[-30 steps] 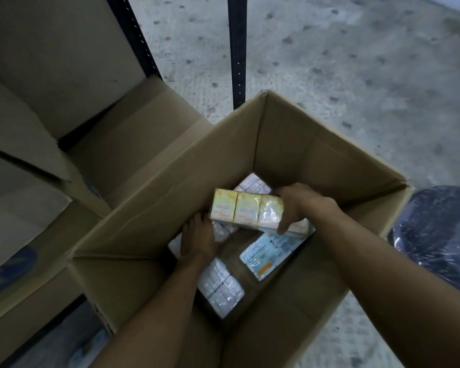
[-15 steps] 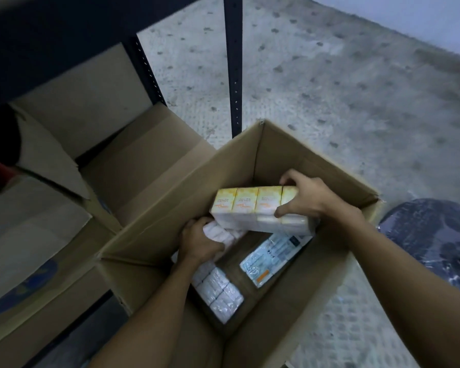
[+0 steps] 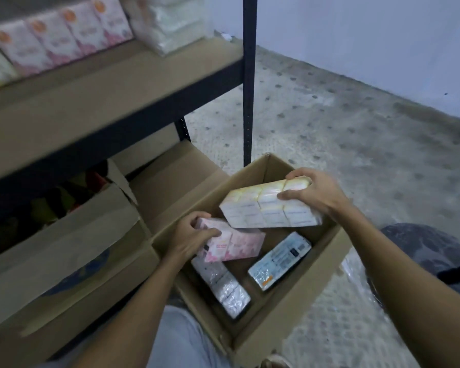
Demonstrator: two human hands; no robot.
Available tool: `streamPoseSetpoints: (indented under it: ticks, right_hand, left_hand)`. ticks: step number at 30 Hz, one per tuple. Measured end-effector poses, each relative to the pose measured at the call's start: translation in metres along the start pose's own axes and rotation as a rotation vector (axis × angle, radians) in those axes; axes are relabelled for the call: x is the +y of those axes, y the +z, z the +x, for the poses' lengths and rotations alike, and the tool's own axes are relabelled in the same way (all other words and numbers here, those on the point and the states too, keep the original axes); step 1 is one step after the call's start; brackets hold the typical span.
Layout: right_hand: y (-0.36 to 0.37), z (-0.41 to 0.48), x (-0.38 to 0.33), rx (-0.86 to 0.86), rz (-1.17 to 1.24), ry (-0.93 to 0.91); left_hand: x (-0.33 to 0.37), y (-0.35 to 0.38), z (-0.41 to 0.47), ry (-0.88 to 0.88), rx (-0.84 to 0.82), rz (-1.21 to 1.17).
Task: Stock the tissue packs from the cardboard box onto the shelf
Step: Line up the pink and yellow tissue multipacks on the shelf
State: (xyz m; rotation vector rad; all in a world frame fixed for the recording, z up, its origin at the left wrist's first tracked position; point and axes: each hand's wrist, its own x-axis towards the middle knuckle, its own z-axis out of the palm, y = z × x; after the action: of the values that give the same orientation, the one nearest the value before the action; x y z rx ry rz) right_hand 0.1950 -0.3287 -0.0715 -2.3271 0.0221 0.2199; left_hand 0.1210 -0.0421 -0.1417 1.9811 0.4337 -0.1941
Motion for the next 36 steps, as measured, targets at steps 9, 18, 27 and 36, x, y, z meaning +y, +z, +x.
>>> streamPoseSetpoints:
  ticks: [9, 18, 27, 36]
  right_hand:
    - [-0.061, -0.065, -0.076, 0.214, 0.229, -0.093]
    - [-0.117, -0.131, -0.163, 0.277, 0.557, -0.26]
    - [-0.112, -0.141, -0.238, 0.207, 0.858, -0.387]
    - [-0.044, -0.113, -0.302, 0.065, 0.984, -0.292]
  left_hand:
    - [0.069, -0.072, -0.083, 0.256, 0.048, -0.088]
    - [0.141, -0.145, -0.165, 0.474, 0.146, -0.224]
    - [0.173, -0.253, -0.21, 0.637, 0.327, -0.304]
    - [0.117, -0.352, -0.205, 0.662, 0.52, -0.355]
